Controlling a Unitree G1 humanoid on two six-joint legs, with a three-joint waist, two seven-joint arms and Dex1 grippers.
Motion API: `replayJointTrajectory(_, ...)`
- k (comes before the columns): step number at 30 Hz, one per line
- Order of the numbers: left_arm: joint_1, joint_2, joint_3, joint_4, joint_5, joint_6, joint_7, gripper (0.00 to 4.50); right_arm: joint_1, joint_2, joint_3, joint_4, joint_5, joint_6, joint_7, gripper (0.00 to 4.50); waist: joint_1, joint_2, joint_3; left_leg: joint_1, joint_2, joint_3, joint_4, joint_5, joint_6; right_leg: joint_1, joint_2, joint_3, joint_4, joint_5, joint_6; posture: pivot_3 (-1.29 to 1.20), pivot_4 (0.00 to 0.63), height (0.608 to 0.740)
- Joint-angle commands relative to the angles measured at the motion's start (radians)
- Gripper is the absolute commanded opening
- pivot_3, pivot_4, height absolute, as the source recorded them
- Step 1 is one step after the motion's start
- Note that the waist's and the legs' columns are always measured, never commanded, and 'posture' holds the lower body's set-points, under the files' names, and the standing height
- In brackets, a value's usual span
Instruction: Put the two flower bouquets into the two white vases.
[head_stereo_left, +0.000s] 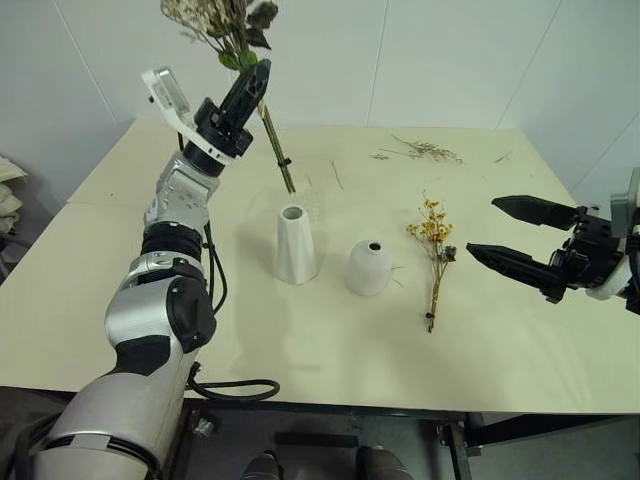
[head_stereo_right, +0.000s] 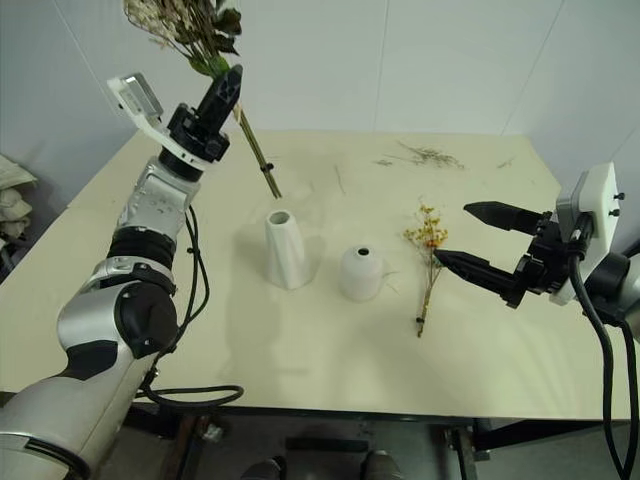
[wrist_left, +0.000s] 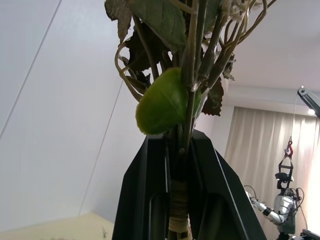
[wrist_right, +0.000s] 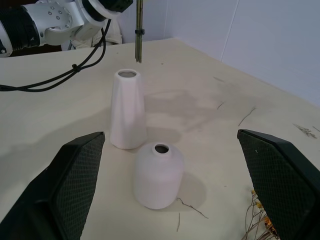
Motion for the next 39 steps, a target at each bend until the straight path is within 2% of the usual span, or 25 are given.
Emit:
replayJointTrajectory(1, 0.001, 0.010, -0.024, -0.065, 0.008, 0.019, -0.019, 0.13, 0.005, 0.001, -0.024, -0.026, 0.004, -0.021, -0.008, 4.50, 0.000, 0.000, 0.000, 0.000, 0.000, 0.000, 0.000, 0.000, 0.000, 0.000, 0.000, 0.000, 0.000, 0.000, 0.000, 0.00, 0.150, 0.740)
replayJointTrajectory(28, 0.039, 0.015, -0.080, -0.138, 0.019, 0.091, -0.042, 0.13, 0.011, 0.004, -0.006, -0.021, -0.011, -0.040, -0.023, 4.50, 0.000, 0.000, 0.000, 0.000, 0.000, 0.000, 0.000, 0.000, 0.000, 0.000, 0.000, 0.000, 0.000, 0.000, 0.000, 0.00, 0.150, 0.740)
replayJointTrajectory(39, 0.057, 0.021, -0.109, -0.138, 0.040, 0.064, -0.062, 0.13, 0.015, 0.007, -0.010, -0.023, -0.019, -0.044, -0.023, 4.50, 0.000, 0.000, 0.000, 0.000, 0.000, 0.000, 0.000, 0.000, 0.000, 0.000, 0.000, 0.000, 0.000, 0.000, 0.000, 0.00, 0.150, 0.740)
